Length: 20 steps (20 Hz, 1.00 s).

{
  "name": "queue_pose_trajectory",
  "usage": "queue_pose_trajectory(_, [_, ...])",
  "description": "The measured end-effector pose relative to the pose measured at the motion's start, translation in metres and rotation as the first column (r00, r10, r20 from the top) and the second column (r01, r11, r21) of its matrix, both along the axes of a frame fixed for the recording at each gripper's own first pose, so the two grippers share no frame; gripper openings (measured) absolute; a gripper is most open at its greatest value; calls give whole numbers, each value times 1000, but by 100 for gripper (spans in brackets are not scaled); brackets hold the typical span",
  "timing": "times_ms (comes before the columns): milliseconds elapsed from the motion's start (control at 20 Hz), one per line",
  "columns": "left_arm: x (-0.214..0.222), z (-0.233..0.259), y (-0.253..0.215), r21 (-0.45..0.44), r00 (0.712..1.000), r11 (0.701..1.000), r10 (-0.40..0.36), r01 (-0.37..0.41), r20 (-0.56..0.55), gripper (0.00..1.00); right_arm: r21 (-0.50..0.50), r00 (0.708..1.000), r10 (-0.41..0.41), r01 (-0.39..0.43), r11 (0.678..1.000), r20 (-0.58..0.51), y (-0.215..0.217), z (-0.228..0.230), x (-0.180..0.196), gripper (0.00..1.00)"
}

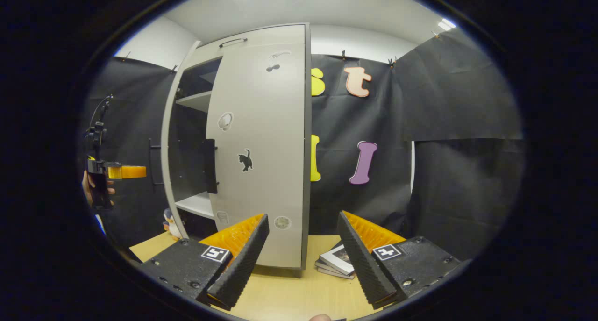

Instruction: Grasp the bottle in the cabinet with the left hand and place it on the coaster, then close the right door with the right hand and the left door with the left hand.

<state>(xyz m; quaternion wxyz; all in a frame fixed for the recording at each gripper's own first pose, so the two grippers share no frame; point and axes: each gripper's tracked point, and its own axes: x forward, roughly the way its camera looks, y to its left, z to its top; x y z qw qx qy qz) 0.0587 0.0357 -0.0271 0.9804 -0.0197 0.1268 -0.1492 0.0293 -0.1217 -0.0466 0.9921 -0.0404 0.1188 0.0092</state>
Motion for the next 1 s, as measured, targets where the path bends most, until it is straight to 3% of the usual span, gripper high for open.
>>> queue_pose_trajectory(400, [6,28,-31,54,996,998,-28,23,85,97,7,997,-46,46,999,61,-11,27,-2,97])
queue_pose_trajectory(750, [-10,72,-11,13,985,999,34,-37,170,97,0,987,-21,21,1000,157,12,71,-5,96])
queue_pose_trajectory(1000, [-29,94,21,3,974,992,123,-126,190,98,-1,980,21,-21,1000,199,36,90,1,96])
